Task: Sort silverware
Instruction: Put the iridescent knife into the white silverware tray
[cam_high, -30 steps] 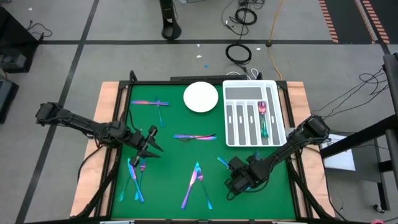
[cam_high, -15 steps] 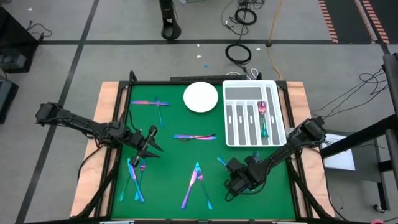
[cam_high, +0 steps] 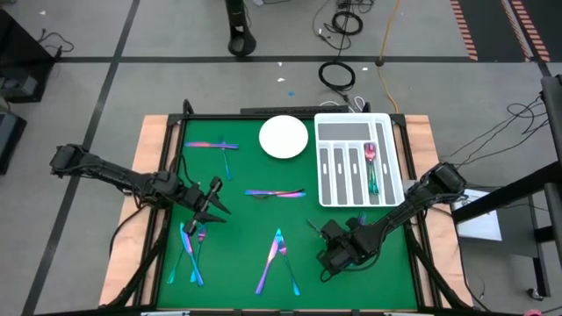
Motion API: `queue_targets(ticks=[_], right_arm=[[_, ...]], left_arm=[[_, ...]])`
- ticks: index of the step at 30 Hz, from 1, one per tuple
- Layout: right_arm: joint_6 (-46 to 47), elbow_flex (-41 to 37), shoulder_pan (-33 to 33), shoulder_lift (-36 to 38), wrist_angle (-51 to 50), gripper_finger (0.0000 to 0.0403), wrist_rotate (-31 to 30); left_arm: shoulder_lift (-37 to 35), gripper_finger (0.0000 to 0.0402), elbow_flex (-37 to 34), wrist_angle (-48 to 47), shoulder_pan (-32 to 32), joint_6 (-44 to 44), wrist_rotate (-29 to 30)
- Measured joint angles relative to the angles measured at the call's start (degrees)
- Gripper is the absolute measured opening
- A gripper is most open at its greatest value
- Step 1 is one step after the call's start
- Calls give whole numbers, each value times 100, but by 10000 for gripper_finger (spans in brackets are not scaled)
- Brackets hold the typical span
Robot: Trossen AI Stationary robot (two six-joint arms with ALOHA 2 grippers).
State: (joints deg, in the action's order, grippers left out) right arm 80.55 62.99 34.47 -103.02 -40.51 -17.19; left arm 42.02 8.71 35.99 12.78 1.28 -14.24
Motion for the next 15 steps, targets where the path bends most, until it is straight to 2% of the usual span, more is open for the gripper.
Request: queue_targets(ticks=[6, 15], right_arm=[[-183, 5, 3, 113, -2, 0, -183], [-213, 5, 1, 76, -17, 0, -93]], left_arm=[[0, 121, 2, 0, 0, 0, 0], [0, 121, 2, 0, 0, 0, 0]])
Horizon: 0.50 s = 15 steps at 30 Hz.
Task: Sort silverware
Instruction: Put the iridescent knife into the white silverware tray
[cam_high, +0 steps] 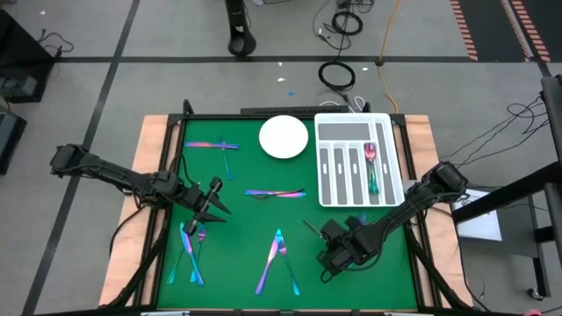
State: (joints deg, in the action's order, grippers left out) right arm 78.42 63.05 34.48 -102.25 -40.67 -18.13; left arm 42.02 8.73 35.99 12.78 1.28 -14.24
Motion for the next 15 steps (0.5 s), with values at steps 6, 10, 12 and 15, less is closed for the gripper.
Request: queue_targets(ticks=[6, 10, 12, 15], right_arm=[[20, 2, 13, -166, 7, 0, 92], [4, 11, 13, -188, 5, 0, 103], [17, 11, 13, -188, 5, 0, 107], [25, 11, 13, -188, 5, 0, 115]], left_arm=[[561, 121, 9, 339, 0, -47, 576], [1551, 121, 291, 652, 0, -118, 753], [2100, 121, 558, 823, 9, -118, 621], [2906, 121, 990, 880, 53, -150, 433]])
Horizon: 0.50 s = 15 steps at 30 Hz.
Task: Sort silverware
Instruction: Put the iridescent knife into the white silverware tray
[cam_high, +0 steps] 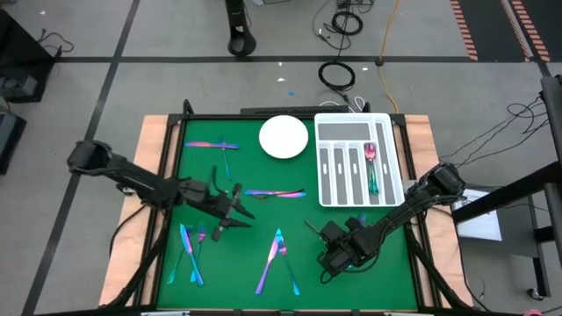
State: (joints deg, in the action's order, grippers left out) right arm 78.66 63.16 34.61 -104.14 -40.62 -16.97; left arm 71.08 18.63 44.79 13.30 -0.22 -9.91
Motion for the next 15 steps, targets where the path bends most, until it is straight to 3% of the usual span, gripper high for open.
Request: queue_targets(ticks=[8, 12, 15], right_arm=[[-46, 0, -1, -2, -39, 0, 0], [-49, 0, -2, -2, -66, 0, 0], [-49, 0, -2, -2, -75, 0, 5]], left_arm=[[1742, 121, 1156, -23, 113, -71, -235], [2096, 121, 1434, -42, 115, -58, -789], [2143, 121, 1513, -65, 113, -54, -852]])
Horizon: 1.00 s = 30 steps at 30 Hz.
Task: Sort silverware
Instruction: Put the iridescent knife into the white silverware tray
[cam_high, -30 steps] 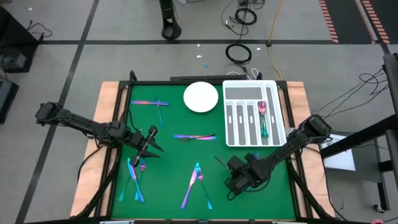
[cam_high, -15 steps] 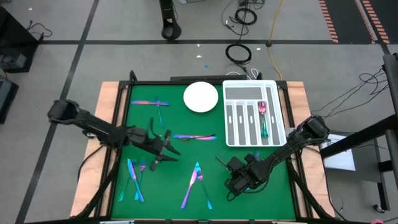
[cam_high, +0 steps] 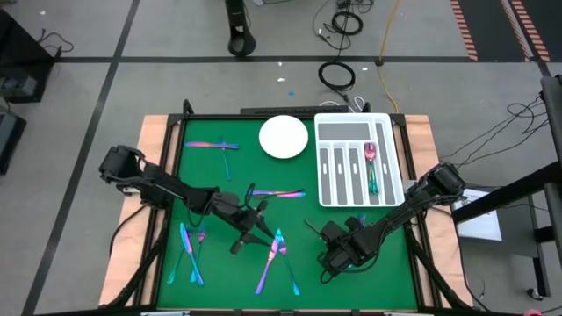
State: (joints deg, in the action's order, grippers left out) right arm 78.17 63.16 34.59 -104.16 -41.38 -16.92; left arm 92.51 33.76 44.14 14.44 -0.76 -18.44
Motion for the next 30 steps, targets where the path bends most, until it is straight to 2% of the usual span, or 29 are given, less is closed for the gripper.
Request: queue_targets(ticks=[7, 14, 16, 21, 30], right_arm=[[-36, 0, 0, -9, -43, 13, 47], [-8, 15, -1, -302, 91, 74, 250], [-71, 20, -14, -441, 97, 80, 438], [-28, 37, -2, -540, 75, 16, 441], [19, -25, -5, -140, 93, 4, 328]], left_arm=[[-72, 121, 0, -159, 0, 1, -5], [-70, 121, 0, -218, 0, 36, -126], [-72, 121, 0, -225, 0, 36, -131], [-72, 121, 0, -264, 0, 36, -136], [-72, 121, 0, -264, 0, 38, -135]])
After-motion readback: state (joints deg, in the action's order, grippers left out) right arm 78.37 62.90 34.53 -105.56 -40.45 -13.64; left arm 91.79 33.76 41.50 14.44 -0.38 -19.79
